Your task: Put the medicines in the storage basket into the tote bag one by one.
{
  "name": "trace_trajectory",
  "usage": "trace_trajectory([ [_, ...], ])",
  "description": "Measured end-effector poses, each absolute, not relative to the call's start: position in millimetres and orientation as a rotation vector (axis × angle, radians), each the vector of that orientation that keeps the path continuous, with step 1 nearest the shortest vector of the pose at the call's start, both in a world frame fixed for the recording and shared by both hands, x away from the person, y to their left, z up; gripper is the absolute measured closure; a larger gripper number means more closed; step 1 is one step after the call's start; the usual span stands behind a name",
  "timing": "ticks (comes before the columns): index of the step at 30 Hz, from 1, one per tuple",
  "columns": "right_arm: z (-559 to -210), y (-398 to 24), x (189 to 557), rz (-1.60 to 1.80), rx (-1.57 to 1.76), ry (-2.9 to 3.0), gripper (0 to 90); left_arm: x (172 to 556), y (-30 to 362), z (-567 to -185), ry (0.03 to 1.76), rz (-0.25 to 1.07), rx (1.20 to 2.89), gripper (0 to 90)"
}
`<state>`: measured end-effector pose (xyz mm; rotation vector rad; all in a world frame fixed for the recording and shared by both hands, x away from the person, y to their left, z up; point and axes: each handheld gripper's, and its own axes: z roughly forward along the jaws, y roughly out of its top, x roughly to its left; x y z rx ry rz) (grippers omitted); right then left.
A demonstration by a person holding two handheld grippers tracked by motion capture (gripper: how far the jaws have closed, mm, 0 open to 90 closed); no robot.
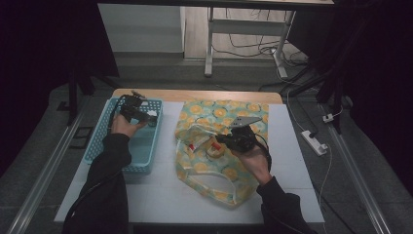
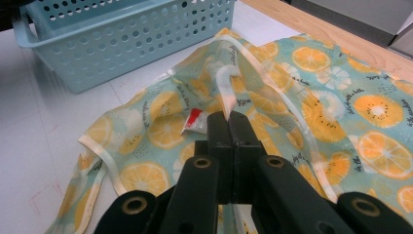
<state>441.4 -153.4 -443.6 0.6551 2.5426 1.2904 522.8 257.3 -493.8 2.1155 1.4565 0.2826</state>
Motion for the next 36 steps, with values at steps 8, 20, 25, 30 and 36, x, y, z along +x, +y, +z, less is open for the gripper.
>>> trace_trajectory([
  [8,-444,-152,441,1.289,0.655,2.545,90.0,529,249,-496,1.441,0.301,2.134,27.8],
  [20,-442,-153,440,1.293,0.647,2.542,90.0,527,248,-493,1.465,0.274,2.113,49.8],
  [25,-442,-153,440,1.297,0.648,2.544,90.0,522,251,-482,1.451,0.252,2.079,50.0],
  [30,-442,-152,440,1.298,0.649,2.546,90.0,513,253,-475,1.435,0.251,2.071,50.0],
  [36,-442,-152,440,1.303,0.652,2.543,90.0,501,252,-462,1.396,0.264,2.062,50.0],
])
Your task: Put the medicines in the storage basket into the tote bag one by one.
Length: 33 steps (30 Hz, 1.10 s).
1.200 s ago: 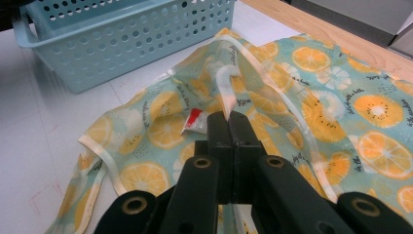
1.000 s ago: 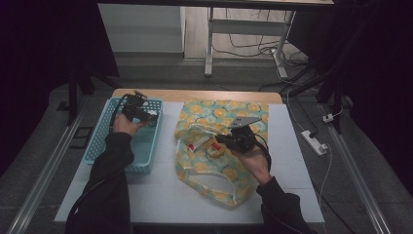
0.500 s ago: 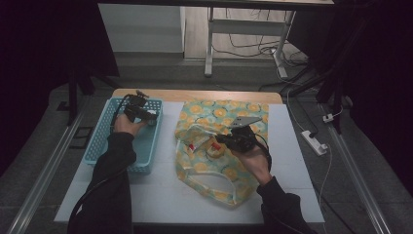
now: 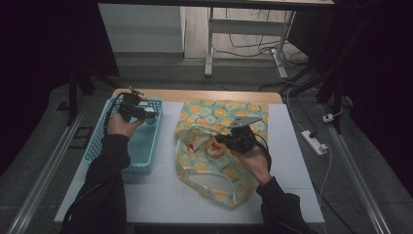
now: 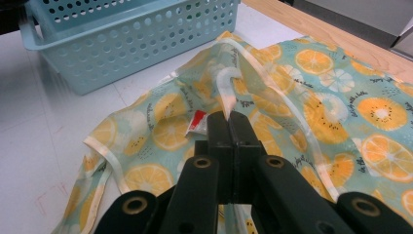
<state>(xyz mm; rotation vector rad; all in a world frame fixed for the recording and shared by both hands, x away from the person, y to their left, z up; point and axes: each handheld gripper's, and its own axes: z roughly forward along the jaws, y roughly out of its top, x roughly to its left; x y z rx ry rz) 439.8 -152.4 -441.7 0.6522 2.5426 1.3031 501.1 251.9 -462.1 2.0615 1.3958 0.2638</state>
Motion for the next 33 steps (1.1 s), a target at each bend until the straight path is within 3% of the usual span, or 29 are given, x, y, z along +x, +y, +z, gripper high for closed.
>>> trace_trajectory([
  [19,-440,-153,439,1.314,0.650,2.538,90.0,457,239,-416,1.230,0.307,2.064,50.1],
  [33,-438,-154,439,1.320,0.646,2.532,90.0,425,209,-402,1.070,0.252,2.074,50.0],
])
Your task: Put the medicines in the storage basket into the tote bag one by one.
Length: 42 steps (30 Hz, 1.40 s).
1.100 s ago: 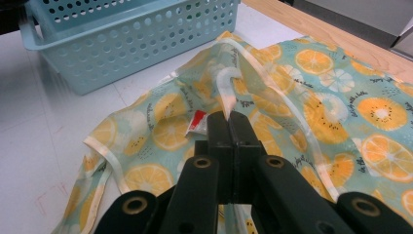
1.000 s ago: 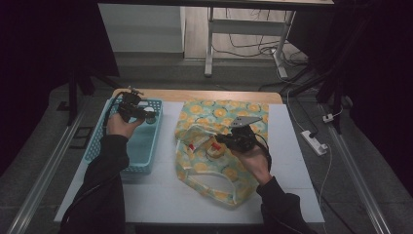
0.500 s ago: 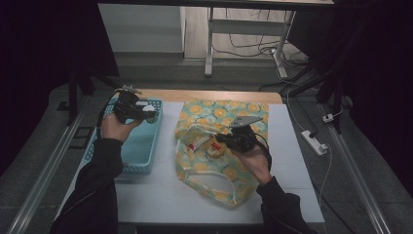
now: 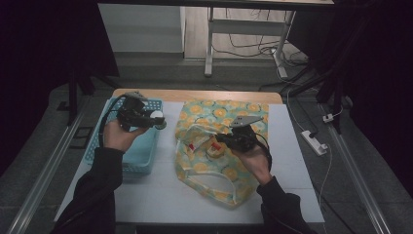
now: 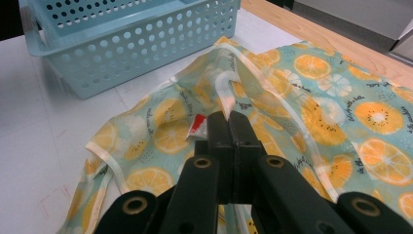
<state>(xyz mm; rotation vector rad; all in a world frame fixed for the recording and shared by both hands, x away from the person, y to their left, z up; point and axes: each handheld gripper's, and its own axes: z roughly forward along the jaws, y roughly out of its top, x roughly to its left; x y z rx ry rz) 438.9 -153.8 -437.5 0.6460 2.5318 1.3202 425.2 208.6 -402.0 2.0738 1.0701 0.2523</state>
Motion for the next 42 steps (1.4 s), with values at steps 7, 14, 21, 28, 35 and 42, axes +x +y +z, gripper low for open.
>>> trace_trajectory([
  [7,-435,-155,438,1.329,0.646,2.525,90.0,414,187,-405,0.995,0.224,2.100,50.0],
  [14,-434,-156,439,1.333,0.649,2.518,90.0,406,165,-411,0.926,0.183,2.114,50.0],
  [21,-431,-157,437,1.351,0.636,2.502,90.0,397,138,-415,0.836,0.128,2.161,50.0],
  [28,-426,-157,435,1.366,0.621,2.491,90.0,398,115,-421,0.793,0.101,2.201,50.0],
  [35,-425,-157,434,1.372,0.614,2.485,90.0,406,93,-430,0.770,0.081,2.222,50.0],
  [42,-420,-157,432,1.391,0.598,2.470,90.0,421,73,-440,0.761,0.073,2.246,50.0],
])
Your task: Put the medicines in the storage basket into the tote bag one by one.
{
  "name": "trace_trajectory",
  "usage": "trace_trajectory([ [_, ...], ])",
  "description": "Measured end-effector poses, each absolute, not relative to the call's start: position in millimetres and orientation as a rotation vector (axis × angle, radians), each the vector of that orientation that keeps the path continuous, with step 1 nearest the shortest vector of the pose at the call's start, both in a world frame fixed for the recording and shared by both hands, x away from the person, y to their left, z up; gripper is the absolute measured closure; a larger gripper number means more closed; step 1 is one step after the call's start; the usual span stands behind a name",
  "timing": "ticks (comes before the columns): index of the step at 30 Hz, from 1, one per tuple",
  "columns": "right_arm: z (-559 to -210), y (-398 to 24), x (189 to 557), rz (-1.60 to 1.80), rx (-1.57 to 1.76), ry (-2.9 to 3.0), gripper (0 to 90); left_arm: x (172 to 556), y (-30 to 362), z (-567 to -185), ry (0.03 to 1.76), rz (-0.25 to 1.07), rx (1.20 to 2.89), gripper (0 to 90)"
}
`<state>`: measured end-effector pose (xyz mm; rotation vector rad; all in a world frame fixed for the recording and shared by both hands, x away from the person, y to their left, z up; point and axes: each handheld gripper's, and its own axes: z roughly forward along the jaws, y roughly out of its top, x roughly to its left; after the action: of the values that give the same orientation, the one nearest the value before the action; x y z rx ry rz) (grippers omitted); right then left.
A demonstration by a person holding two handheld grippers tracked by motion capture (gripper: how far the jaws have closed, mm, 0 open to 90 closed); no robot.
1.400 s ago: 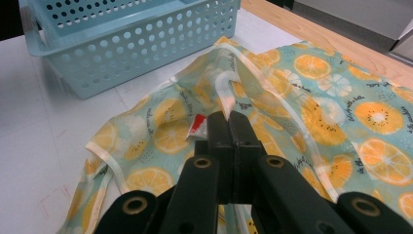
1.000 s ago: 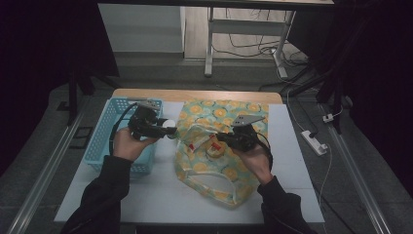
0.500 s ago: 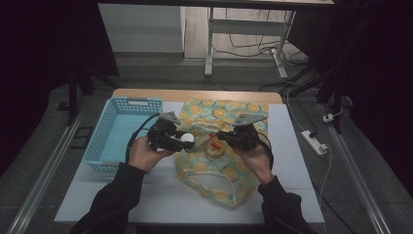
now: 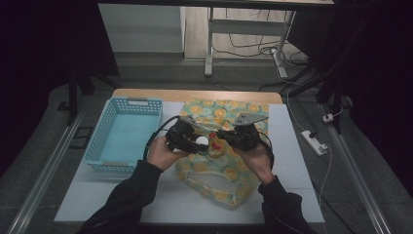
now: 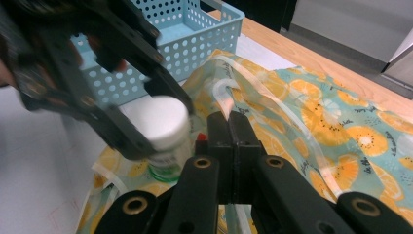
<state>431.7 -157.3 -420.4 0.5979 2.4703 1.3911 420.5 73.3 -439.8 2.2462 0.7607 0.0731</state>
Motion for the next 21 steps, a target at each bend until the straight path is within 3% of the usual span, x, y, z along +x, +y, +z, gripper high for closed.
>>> trace_trajectory([
  [21,-423,-160,435,1.373,0.615,2.469,90.0,466,44,-465,0.837,0.121,2.238,49.9],
])
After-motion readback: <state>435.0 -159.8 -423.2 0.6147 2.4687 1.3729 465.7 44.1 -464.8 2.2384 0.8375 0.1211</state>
